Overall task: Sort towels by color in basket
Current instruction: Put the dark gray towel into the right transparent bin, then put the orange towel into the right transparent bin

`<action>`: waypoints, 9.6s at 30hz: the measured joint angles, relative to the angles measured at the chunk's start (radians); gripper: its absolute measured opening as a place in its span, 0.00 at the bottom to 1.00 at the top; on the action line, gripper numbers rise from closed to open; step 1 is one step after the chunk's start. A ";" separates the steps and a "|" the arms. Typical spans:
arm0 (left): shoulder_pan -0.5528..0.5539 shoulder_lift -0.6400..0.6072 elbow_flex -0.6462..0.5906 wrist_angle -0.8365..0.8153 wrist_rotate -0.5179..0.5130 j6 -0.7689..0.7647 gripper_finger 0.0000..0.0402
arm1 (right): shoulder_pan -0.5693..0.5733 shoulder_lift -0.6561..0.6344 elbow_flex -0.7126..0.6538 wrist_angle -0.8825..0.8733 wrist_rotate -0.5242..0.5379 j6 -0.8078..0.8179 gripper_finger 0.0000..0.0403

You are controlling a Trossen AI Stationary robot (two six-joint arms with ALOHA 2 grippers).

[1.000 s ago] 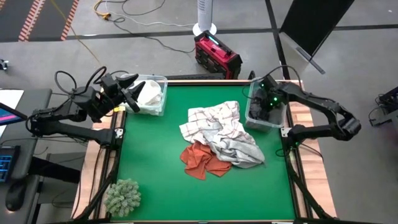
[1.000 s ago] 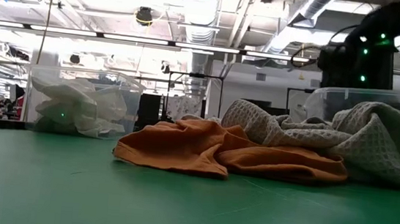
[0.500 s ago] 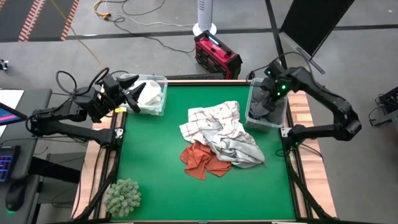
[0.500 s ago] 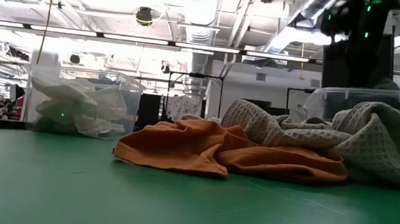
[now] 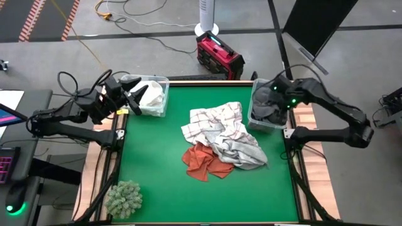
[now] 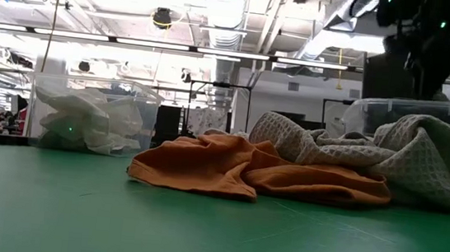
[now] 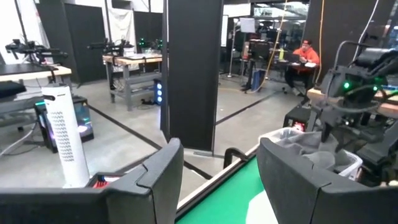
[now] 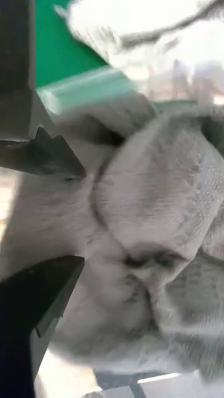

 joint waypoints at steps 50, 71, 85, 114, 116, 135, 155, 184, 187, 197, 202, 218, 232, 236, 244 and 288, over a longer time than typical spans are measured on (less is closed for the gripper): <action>0.000 -0.015 0.000 -0.003 0.000 -0.022 0.48 | -0.034 -0.012 0.057 -0.051 -0.154 0.235 0.45; 0.000 -0.014 0.000 -0.003 0.046 -0.038 0.48 | 0.443 -0.073 0.130 0.071 -0.198 0.363 0.48; 0.000 -0.012 0.000 -0.005 0.046 -0.178 0.48 | 0.891 0.381 0.129 0.173 -0.103 0.320 0.60; -0.357 0.818 0.003 -0.064 0.442 -0.767 0.48 | 1.172 0.391 0.129 0.502 0.162 1.030 0.39; -0.377 0.838 0.021 -0.067 0.443 -0.823 0.48 | 1.173 0.391 0.129 0.602 0.161 1.006 0.41; -0.436 0.588 0.115 -0.334 0.198 -0.815 0.48 | 0.993 0.724 0.129 1.098 0.200 0.680 0.62; -0.425 0.452 0.115 -0.512 0.083 -0.745 0.48 | 0.877 0.984 0.130 1.414 0.031 0.427 0.66; -0.429 0.301 0.115 -0.240 -0.057 -0.712 0.48 | 0.903 0.194 0.129 1.098 0.377 0.379 0.06; -0.429 0.301 0.115 -0.240 -0.060 -0.693 0.48 | 0.924 0.041 0.130 1.099 0.552 0.252 0.06; -0.429 0.282 0.115 -0.204 -0.060 -0.616 0.48 | 1.067 -0.192 0.130 1.114 1.314 -0.243 0.06; -0.429 0.267 0.115 -0.205 -0.060 -0.604 0.48 | 1.109 -0.206 0.130 1.136 1.460 -0.491 0.06; -0.429 0.260 0.115 -0.208 -0.047 -0.609 0.48 | 1.050 -0.256 0.161 0.608 1.459 -0.221 0.06; -0.429 0.260 0.115 -0.202 -0.019 -0.678 0.48 | 0.865 -0.447 0.160 -0.037 0.936 0.710 0.06; -0.429 0.260 0.115 -0.202 -0.019 -0.680 0.48 | 0.811 -0.459 0.131 -0.162 0.750 0.963 0.06; -0.429 0.260 0.115 -0.204 -0.027 -0.676 0.48 | 0.678 -0.456 0.016 -0.145 0.724 1.038 0.06; -0.429 0.263 0.115 -0.206 -0.002 -0.631 0.48 | 0.418 -0.421 -0.205 1.816 0.386 0.143 0.07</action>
